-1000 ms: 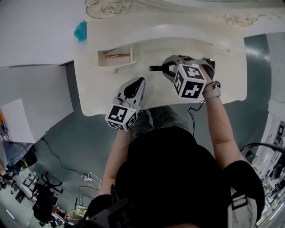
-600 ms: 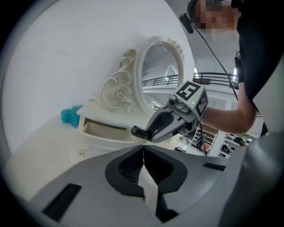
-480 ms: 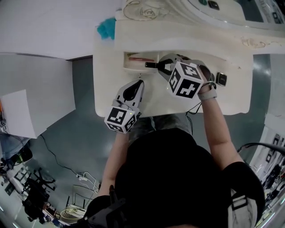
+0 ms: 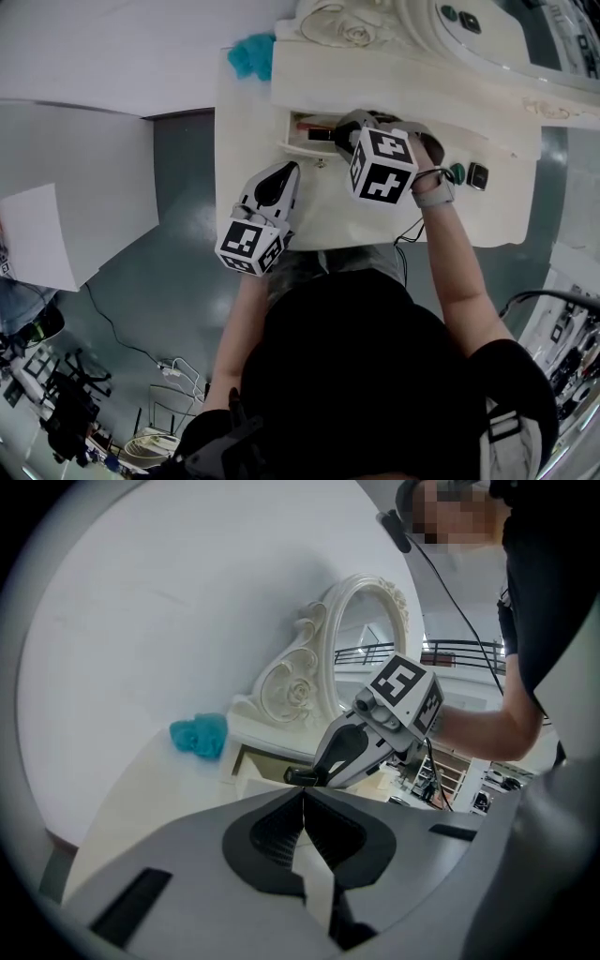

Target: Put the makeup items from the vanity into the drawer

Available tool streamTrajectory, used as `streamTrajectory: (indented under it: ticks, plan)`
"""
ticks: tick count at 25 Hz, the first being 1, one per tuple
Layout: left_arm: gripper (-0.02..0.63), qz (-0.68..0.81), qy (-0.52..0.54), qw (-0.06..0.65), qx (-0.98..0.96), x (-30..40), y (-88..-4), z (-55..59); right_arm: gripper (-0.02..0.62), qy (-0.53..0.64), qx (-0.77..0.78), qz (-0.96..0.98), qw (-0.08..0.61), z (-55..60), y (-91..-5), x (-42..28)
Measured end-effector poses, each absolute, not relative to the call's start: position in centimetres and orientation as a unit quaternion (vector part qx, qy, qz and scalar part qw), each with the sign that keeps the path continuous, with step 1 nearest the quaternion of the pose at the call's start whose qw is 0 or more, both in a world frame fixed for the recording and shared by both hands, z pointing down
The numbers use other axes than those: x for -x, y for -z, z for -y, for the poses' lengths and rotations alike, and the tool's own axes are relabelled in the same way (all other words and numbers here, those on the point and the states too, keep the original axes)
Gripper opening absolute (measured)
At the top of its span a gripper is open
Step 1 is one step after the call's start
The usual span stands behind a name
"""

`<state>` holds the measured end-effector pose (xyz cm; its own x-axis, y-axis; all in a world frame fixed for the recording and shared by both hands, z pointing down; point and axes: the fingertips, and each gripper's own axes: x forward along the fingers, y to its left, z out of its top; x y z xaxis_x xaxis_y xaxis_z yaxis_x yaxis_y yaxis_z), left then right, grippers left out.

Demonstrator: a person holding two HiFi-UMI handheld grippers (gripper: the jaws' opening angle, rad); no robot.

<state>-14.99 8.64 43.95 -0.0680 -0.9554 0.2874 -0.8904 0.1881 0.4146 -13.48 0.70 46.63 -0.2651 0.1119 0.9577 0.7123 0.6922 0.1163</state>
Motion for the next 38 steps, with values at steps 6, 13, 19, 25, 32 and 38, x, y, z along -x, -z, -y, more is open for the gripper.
streamTrajectory:
  ticks: [6,13,19,25,32,38]
  plan:
    - [0.014,0.730,0.070,0.260,-0.628,16.3,-44.6,-9.8,0.100,0.296,0.280,0.729,0.549,-1.6,-47.3,14.4]
    - [0.014,0.735,0.075,0.260,-0.622,17.6,-44.7,-10.6,0.100,0.299,0.286,0.724,0.553,-2.2,-47.5,15.1]
    - [0.014,0.734,0.077,0.259,-0.624,17.7,-44.7,-10.8,0.100,0.293,0.283,0.726,0.554,-2.4,-47.3,15.1]
    - [0.014,0.730,0.079,0.258,-0.628,17.5,-44.7,-10.7,0.101,0.283,0.281,0.731,0.554,-2.2,-46.9,14.7]
    - [0.014,0.723,0.077,0.252,-0.638,16.9,-44.3,-10.4,0.103,0.280,0.265,0.746,0.543,-2.0,-45.9,14.2]
    - [0.014,0.711,0.073,0.247,-0.654,16.2,-43.9,-9.7,0.049,0.271,0.231,0.788,0.503,-1.6,-44.4,13.8]
